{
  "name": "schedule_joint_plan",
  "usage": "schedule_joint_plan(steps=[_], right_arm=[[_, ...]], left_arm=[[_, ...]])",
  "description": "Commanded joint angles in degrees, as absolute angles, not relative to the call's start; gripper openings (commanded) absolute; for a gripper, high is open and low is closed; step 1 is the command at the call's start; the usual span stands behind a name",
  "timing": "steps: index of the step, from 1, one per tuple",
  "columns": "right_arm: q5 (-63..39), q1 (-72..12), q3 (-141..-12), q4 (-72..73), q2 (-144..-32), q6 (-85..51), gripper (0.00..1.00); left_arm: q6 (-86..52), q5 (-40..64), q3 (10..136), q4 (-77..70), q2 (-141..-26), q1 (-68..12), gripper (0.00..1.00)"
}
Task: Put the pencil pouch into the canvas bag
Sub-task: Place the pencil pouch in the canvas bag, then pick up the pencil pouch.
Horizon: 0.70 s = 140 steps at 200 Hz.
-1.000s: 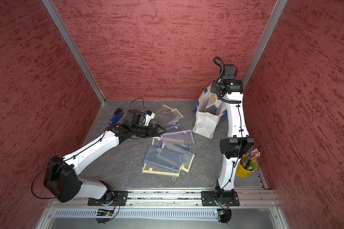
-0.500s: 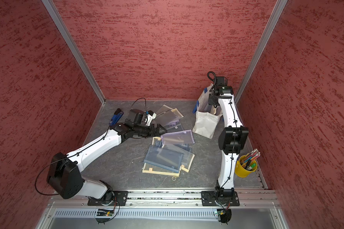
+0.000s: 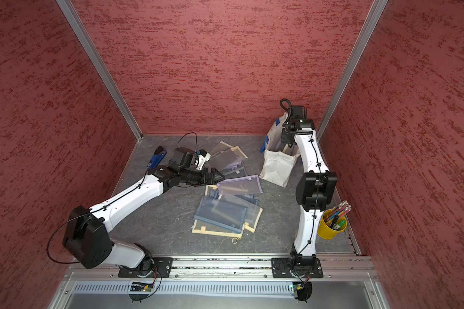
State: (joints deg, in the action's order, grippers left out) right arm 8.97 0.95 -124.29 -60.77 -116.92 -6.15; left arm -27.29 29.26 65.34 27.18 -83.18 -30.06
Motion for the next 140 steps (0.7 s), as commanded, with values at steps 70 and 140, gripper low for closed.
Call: schedule_joint_plan(steps=[70,140], right_arm=[[-9.2,-19.8,-96.1,-52.0,-90.1,-15.2,0.67],[-29.1,-32.3,-63.6,-24.2,-88.1,-24.4,0.72]], left_arm=[[-28.2,31.7,51.2,34.4,-71.8,-28.7,1.0],[-39.1,32.8,38.0,28.9,-62.7,-33.3,1.0]])
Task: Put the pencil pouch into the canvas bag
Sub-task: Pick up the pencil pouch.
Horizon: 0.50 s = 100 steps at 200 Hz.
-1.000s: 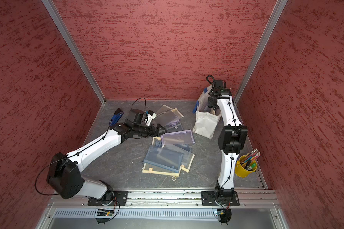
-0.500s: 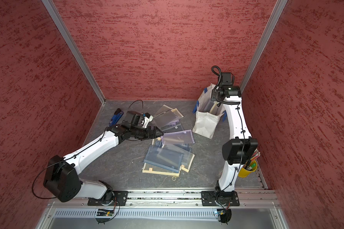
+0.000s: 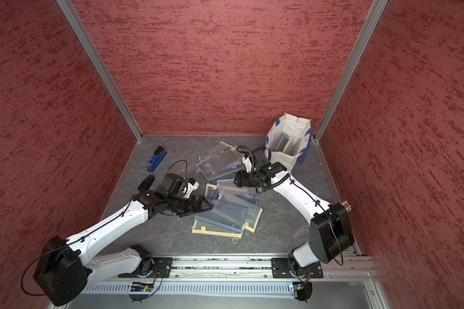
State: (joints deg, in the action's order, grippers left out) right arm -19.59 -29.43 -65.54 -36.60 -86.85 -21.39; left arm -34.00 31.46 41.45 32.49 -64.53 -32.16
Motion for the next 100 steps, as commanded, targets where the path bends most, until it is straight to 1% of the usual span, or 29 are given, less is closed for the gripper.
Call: schedule_joint_plan(steps=[1,19,46,100], right_arm=[[-29.3,-32.5,-63.4,-24.0,-88.3,-24.4,0.71],[-31.3,-34.1,-62.2,-20.9,-91.2,-24.6,0.7],[-32.4,-35.1,-62.8,-18.7,-95.1,-25.0,0.68],[-29.0,-35.3,-63.9,-22.9,-99.8,-21.5,0.67]], left_arm=[[-39.3,32.9,37.8,28.7,-62.7,-33.4,1.0],[-41.2,33.7,35.0,25.9,-62.1,-33.8,1.0],[-42.9,34.8,31.4,21.3,-62.9,-34.1,0.97],[-44.6,34.4,29.6,12.5,-68.5,-34.7,0.94]])
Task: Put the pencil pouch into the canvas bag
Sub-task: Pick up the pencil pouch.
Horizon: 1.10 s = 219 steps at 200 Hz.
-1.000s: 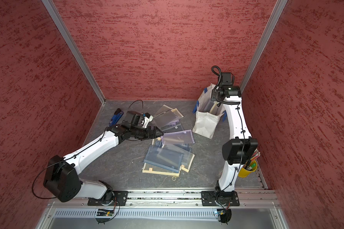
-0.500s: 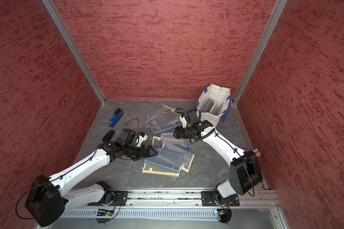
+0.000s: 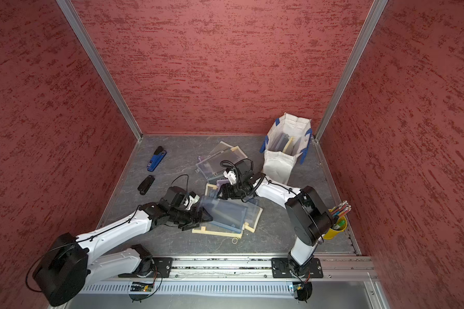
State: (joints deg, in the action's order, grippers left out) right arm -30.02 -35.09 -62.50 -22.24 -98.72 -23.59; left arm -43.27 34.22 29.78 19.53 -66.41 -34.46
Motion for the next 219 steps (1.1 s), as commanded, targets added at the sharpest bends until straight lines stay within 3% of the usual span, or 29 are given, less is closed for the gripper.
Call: schedule_joint_plan(steps=[1,55,89,165,219], right_arm=[[-28.9,-35.3,-63.9,-22.9,-99.8,-21.4,0.67],[-29.4,-35.3,-60.9,-23.5,-99.5,-20.1,0.65],[-30.3,-35.2,-59.0,-23.5,-98.7,-19.7,0.57],[-29.2,-35.2,-59.9,-24.2,-95.0,-18.9,0.29],[-26.4,-35.2,-63.5,-27.7,-91.2,-17.7,0.03]], left_arm=[[-44.7,34.4,29.6,12.4,-68.7,-34.7,0.94],[-47.0,34.0,29.3,2.9,-76.2,-34.3,0.9],[-48.3,33.7,29.8,-1.9,-80.4,-33.8,0.89],[-47.2,33.4,35.0,-2.0,-83.1,-33.2,0.86],[-44.4,33.4,36.4,3.3,-80.6,-31.4,0.86]])
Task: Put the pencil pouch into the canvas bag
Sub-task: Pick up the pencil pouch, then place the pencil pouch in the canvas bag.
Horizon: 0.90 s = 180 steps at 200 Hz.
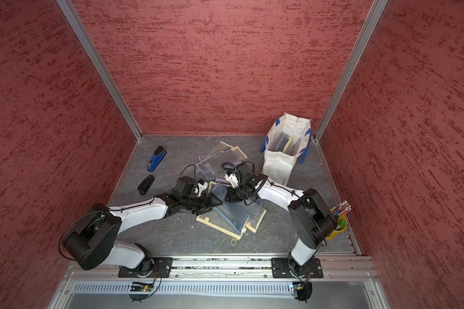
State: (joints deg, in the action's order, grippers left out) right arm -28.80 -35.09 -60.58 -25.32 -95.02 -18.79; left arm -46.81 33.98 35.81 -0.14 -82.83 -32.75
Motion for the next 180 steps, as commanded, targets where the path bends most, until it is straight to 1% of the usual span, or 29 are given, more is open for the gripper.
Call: schedule_joint_plan(steps=[1,7,25,45,69,91,128,155,180], right_arm=[[-26.3,-35.2,-63.6,-27.8,-91.1,-17.6,0.02],[-25.9,-35.3,-64.1,-28.1,-90.3,-17.6,0.0],[-25.2,-35.3,-65.4,-28.6,-87.3,-17.3,0.0],[-25.2,-35.2,-66.7,-29.4,-84.8,-16.3,0.0],[-24.5,-35.2,-69.8,-31.4,-83.8,-15.4,0.0],[-22.4,-34.1,-75.8,-32.5,-83.8,-16.7,0.0],[-15.0,-28.2,-93.1,-38.6,-89.4,-20.8,0.0],[-11.6,-21.2,-106.9,-43.0,-95.6,-23.7,0.0],[-7.5,-15.3,-120.6,-50.0,-102.2,-22.6,0.0]], left_arm=[[-44.3,33.4,36.4,3.5,-80.5,-31.3,0.86],[-43.7,33.1,36.5,4.8,-79.3,-31.0,0.86],[-40.5,31.4,38.3,11.4,-74.8,-30.4,0.88],[-36.8,28.7,40.8,19.0,-70.1,-29.6,0.94],[-35.0,28.4,43.1,22.9,-65.9,-26.8,0.98],[-32.7,28.2,47.5,25.5,-65.4,-24.8,1.0],[-29.1,28.9,56.8,27.6,-68.9,-24.0,0.99],[-29.2,30.0,61.2,25.1,-72.0,-24.3,0.99],[-29.5,30.2,65.4,22.9,-75.5,-25.7,0.99]])
